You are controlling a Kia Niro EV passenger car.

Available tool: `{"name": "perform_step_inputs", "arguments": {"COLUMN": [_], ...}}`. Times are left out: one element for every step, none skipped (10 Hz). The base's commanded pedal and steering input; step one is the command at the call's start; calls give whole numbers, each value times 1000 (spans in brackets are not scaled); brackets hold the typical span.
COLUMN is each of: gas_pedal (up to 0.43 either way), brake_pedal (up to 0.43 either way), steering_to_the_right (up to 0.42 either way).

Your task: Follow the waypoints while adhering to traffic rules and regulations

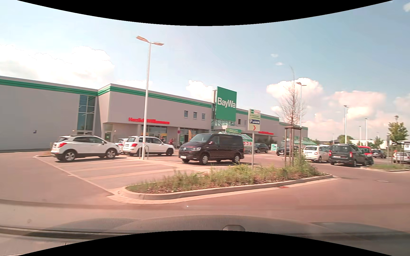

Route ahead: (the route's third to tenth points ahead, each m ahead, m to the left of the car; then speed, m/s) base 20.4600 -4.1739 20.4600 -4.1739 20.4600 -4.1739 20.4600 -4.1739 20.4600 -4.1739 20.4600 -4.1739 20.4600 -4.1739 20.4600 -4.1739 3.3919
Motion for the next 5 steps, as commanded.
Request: {"name": "perform_step_inputs", "arguments": {"gas_pedal": [98,98,98,98,98], "brake_pedal": [0,0,0,0,0], "steering_to_the_right": [736,734,731,724,712]}}
